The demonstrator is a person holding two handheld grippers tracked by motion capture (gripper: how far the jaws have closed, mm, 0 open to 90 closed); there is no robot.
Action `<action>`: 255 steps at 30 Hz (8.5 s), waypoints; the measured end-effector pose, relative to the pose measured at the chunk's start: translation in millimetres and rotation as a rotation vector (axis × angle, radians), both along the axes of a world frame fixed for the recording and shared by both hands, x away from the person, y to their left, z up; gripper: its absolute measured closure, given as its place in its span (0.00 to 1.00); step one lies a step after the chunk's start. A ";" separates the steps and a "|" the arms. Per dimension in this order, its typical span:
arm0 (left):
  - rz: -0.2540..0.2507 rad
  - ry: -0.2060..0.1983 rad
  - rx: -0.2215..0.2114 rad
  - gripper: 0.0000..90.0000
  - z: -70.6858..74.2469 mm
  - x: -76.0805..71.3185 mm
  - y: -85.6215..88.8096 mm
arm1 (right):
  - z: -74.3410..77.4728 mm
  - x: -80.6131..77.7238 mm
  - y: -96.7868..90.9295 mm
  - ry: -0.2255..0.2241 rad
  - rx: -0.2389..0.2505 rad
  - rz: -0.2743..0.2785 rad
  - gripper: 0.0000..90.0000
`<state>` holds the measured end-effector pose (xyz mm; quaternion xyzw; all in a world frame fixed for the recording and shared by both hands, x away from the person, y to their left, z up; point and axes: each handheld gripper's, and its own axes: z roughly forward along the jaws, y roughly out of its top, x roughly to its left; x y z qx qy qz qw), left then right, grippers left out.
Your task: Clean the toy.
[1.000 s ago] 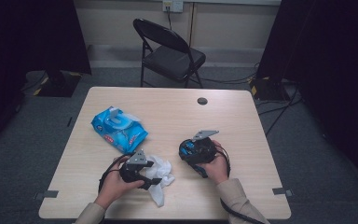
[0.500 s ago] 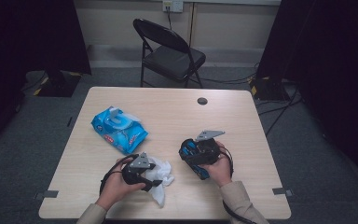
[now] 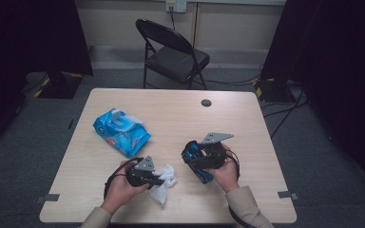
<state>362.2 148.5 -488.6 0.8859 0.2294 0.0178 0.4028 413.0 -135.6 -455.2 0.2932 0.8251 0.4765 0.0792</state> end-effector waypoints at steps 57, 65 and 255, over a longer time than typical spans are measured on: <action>0.103 0.087 -0.249 0.95 66.7 58.6 -31.4 | 5.6 -14.6 10.1 -0.029 -0.005 0.071 0.29; 0.060 0.099 -0.230 0.95 65.1 51.3 -31.0 | 4.9 -10.4 2.4 -0.020 0.001 0.039 0.29; 0.046 0.088 -0.219 0.95 39.1 39.5 -47.0 | 22.2 -10.0 6.6 -0.052 0.118 0.031 0.29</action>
